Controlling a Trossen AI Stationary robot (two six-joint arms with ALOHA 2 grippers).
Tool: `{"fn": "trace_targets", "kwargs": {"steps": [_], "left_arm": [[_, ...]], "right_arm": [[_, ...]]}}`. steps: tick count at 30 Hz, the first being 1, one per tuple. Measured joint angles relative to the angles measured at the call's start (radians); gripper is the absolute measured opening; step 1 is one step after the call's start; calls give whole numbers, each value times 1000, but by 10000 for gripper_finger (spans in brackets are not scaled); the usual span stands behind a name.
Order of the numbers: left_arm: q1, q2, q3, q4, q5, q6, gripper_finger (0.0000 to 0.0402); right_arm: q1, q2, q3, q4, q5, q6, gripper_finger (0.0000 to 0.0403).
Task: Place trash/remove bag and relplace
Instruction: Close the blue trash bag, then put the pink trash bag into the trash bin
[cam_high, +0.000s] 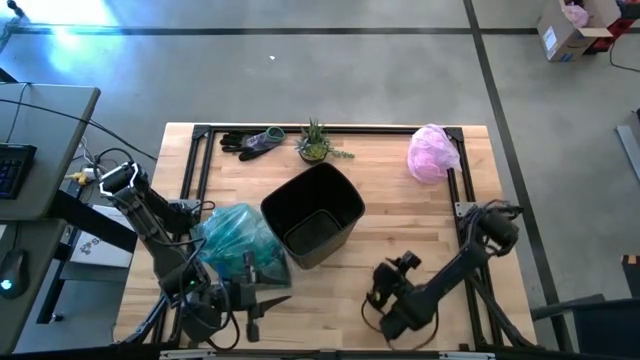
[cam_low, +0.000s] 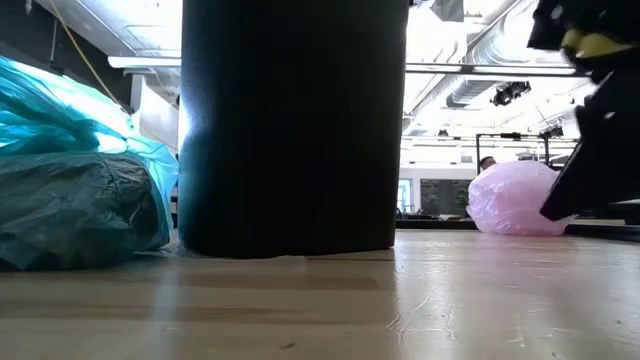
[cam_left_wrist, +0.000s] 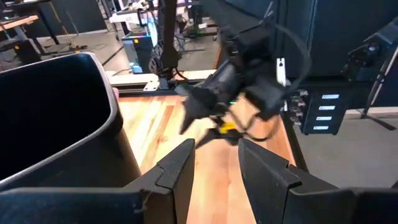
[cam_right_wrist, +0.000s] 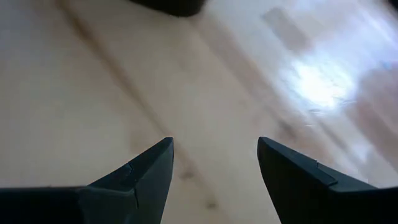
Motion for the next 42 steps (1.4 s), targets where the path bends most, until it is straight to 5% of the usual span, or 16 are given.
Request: {"fn": "trace_targets", "kwargs": {"steps": [11,19,23,36,42], "left_arm": [[4,7,0,-29,-13,17,108],[4,6,0,-21,-27,35,108],[4,6,0,-14,-25,36,108],[6,2,0,-6,-7,34,108],[8,1,0,13,4,-6,108]], "right_arm": [[-146,-377,-337,37,85,13,220],[-176,-564,-403,46,105,39,220],[-176,-600,-402,67,36,14,220],[-176,-602,-401,104,-425,8,220],[-175,-602,-401,117,-496,8,220]]}}
